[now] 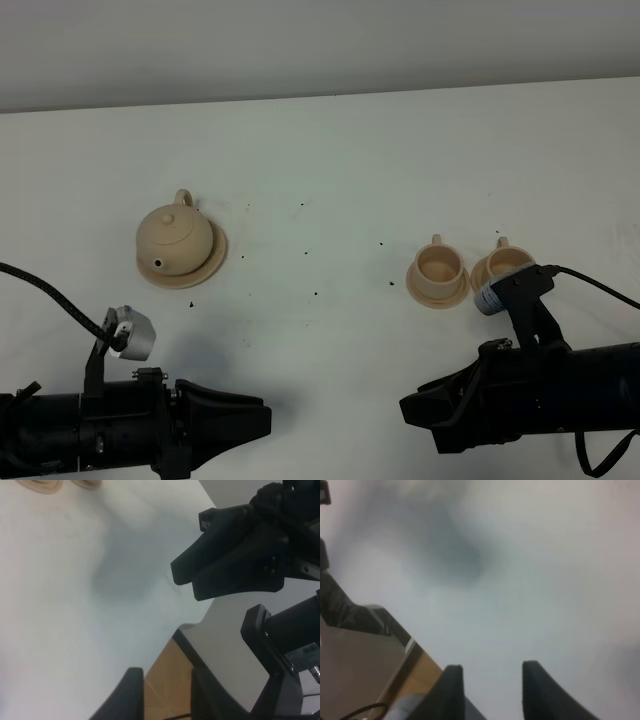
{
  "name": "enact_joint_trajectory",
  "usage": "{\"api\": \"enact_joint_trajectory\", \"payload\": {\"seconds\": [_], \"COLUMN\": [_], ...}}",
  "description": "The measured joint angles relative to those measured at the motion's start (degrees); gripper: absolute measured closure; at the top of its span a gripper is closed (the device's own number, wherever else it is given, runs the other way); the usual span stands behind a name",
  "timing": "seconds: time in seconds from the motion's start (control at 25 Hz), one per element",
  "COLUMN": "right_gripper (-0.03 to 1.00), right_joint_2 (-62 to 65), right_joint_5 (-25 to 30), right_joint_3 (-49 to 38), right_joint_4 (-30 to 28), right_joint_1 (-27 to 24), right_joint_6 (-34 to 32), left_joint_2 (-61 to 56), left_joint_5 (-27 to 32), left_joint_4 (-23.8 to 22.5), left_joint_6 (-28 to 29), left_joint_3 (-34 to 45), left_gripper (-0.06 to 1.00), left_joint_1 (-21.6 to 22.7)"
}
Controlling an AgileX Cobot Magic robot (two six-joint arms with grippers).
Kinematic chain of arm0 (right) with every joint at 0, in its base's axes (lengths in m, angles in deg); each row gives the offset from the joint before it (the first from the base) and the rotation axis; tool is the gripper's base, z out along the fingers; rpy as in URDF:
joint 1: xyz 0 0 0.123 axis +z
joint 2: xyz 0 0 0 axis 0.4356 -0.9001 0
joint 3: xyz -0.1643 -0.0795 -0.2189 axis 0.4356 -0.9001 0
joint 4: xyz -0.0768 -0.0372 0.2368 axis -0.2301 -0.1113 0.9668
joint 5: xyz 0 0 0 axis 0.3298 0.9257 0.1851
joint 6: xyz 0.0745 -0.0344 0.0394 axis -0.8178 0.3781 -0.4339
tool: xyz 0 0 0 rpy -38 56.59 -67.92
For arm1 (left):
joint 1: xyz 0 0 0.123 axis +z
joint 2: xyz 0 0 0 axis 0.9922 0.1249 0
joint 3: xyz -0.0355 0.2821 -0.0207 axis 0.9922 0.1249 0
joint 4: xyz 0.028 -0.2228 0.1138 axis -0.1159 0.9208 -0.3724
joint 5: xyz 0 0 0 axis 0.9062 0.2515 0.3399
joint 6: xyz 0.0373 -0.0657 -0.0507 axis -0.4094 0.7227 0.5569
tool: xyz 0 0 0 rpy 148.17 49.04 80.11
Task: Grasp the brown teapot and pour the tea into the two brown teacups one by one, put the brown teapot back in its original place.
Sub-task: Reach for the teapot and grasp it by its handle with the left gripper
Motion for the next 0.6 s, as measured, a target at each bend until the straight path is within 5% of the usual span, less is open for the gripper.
{"api": "enact_joint_trajectory", "payload": {"seconds": [0.36, 0.6], "right_gripper": [0.66, 0.66], "right_joint_2": [0.0, 0.0], "right_joint_5": [0.1, 0.1], "right_joint_3": [0.0, 0.1], "right_joint_4": [0.0, 0.0], "right_joint_1": [0.0, 0.0], "right_joint_6": [0.0, 0.2], "left_joint_2": [-1.0, -11.4], "left_joint_5": [5.3, 5.0], "left_joint_4": [2.2, 0.6], "left_joint_6": [2.2, 13.7], "left_joint_3": [-3.5, -11.8], "left_gripper": [0.66, 0.66], "left_joint_1": [0.0, 0.0]}}
